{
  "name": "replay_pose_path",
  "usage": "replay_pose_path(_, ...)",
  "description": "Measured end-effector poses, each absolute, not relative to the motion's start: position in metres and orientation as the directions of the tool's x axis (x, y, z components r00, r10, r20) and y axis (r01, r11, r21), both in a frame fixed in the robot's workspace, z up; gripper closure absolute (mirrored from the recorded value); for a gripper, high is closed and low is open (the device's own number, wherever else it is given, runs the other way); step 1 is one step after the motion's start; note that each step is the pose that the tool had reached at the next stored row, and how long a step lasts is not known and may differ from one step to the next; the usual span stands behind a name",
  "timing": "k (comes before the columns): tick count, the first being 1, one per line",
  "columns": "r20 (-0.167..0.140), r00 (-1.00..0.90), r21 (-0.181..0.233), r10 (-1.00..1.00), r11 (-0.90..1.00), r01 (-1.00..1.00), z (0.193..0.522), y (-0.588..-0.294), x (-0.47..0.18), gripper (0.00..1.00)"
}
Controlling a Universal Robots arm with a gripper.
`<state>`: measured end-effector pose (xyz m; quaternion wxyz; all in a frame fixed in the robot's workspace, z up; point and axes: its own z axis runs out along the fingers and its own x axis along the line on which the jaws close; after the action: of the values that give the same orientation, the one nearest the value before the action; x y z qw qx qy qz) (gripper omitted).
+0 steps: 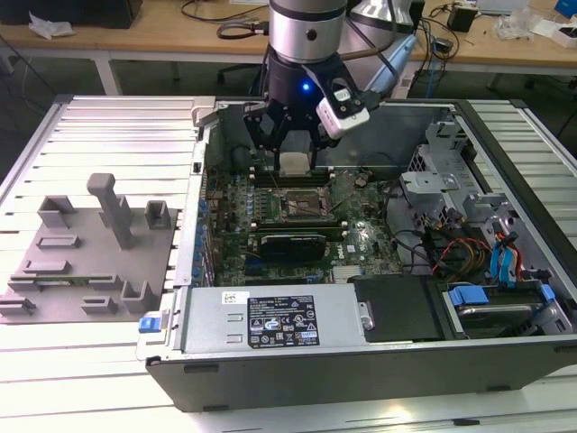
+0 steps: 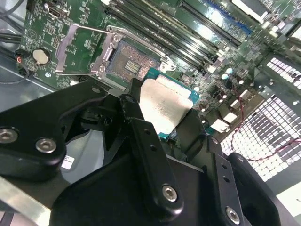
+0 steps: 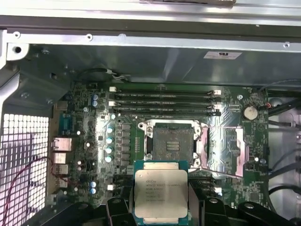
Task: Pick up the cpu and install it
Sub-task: 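Pick up the cpu and move it towards the insertion slot, then place the cpu into insertion slot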
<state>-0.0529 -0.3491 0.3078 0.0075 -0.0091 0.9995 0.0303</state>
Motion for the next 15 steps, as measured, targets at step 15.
replay_pose_path(15,-0.016,-1.0,0.061,-0.018,0.998,-0.019,0.294,-0.343,-0.053,0.45)
